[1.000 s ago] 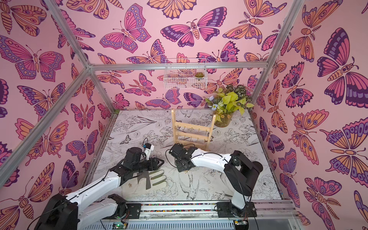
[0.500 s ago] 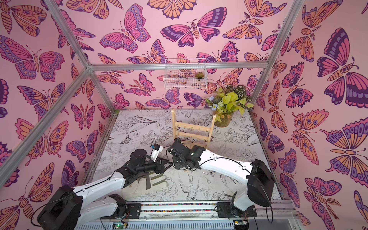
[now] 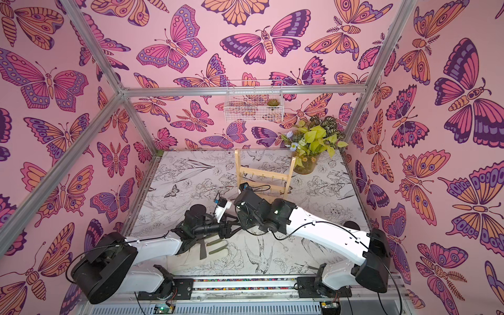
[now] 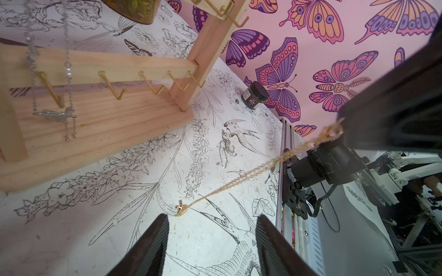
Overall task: Hang the necklace on the jewelry display stand
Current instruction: Pick up the necklace from the center of the board.
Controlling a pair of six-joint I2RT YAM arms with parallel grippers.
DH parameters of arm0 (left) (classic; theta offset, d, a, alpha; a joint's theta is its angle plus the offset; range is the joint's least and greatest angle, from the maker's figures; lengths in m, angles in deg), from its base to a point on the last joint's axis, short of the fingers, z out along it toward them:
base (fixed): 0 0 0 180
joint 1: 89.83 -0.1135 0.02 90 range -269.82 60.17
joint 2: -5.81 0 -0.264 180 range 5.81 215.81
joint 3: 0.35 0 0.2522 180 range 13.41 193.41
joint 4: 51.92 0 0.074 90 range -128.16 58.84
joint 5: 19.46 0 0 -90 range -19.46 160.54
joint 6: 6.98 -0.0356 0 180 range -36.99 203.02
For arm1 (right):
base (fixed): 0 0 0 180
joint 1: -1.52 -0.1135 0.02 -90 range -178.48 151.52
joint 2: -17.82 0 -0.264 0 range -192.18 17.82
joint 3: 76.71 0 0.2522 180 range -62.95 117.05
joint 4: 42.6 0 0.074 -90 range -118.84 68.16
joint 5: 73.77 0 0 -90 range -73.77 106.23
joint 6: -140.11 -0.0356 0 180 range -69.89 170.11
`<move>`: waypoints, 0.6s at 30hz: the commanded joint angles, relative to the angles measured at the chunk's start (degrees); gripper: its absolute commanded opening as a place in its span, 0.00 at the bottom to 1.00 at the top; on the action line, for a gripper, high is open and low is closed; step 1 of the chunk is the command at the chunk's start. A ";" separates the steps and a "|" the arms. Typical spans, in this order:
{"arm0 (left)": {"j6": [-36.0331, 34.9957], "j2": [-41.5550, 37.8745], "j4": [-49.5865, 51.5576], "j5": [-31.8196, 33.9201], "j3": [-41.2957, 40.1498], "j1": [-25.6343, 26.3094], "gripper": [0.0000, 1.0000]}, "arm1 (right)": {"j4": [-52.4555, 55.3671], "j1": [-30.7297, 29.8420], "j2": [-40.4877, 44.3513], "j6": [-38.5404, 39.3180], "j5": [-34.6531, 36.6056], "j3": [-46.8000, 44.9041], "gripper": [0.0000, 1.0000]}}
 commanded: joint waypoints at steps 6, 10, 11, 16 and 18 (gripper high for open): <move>-2.88 3.26 -4.01 -1.79 2.85 1.80 0.62 | 3.28 -1.34 1.41 1.75 2.04 4.62 0.00; -2.47 5.08 -5.77 -1.07 3.09 3.02 0.62 | 3.29 -1.60 1.41 2.03 2.04 5.72 0.00; -2.20 5.46 -6.23 -1.23 3.17 3.02 0.61 | 3.31 -1.62 1.33 2.13 2.13 5.98 0.00; -1.22 5.07 -6.93 -1.27 2.35 3.17 0.53 | 3.44 -1.61 1.07 2.56 3.18 6.02 0.00; -1.16 4.28 -6.66 -1.07 1.82 3.10 0.52 | 3.18 -1.61 1.10 2.66 3.34 5.95 0.00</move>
